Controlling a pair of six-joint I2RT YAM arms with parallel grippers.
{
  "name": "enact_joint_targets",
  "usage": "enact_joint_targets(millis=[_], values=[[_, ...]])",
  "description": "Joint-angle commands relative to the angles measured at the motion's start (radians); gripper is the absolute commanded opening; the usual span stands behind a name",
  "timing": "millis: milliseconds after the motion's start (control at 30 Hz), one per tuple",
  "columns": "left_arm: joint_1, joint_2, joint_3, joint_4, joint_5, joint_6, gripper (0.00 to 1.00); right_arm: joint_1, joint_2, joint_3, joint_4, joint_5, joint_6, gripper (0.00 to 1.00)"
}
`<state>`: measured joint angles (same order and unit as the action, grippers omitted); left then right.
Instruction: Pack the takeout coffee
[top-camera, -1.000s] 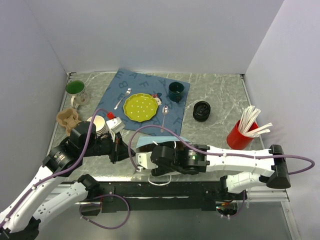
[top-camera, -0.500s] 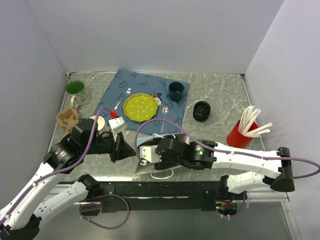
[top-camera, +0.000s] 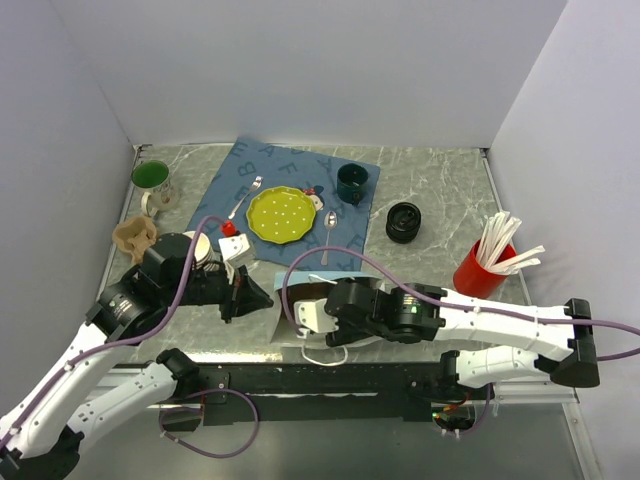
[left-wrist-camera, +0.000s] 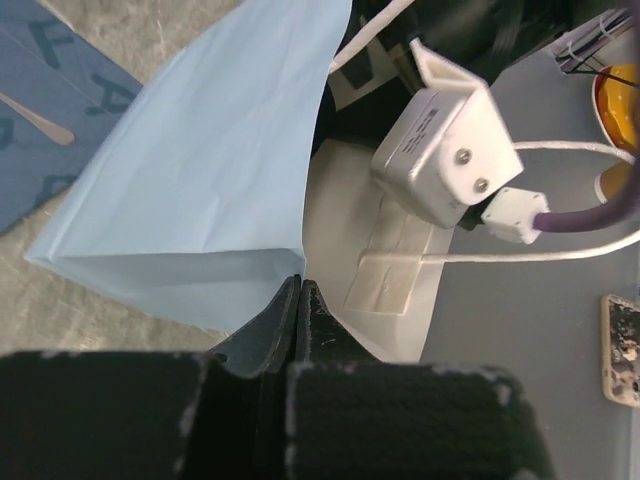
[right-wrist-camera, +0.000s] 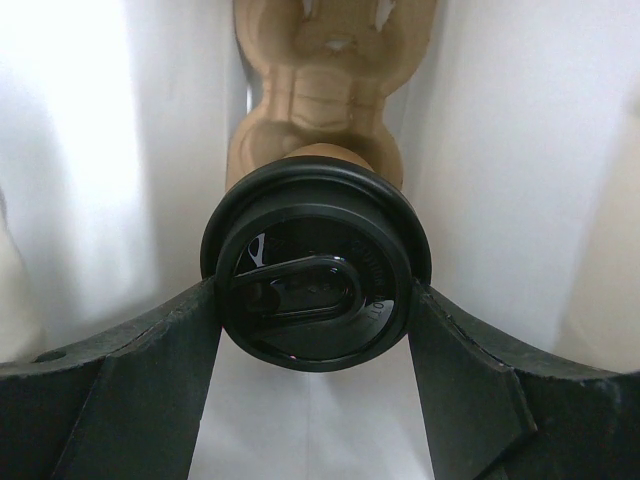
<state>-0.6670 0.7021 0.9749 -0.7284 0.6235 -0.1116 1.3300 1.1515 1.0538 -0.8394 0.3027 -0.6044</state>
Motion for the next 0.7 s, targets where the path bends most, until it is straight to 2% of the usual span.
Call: enact_joint_targets(millis=[0, 267, 500, 667], values=[[-0.002, -0.038, -0.004, 0.11, 0.065, 0.041, 0.01, 0.011, 0.02, -0.003, -0.02, 0.038, -0.002, 0.22], [-0.006, -0.07, -0.054, 0.167, 0.13, -0.008, 0.01, 0.011, 0.045, -0.035, 0.062, 0.104, -0.008, 0.22], [-0.006, 0.011, -0.016, 0.075, 0.185, 0.023, 0.01, 0.012, 0.042, -0.064, 0.126, 0.093, -0.006, 0.22], [-0.008, -0.018, -0.01, 0.047, 0.166, -0.01, 0.01, 0.012, 0.047, -0.08, 0.157, 0.061, 0.006, 0.22]])
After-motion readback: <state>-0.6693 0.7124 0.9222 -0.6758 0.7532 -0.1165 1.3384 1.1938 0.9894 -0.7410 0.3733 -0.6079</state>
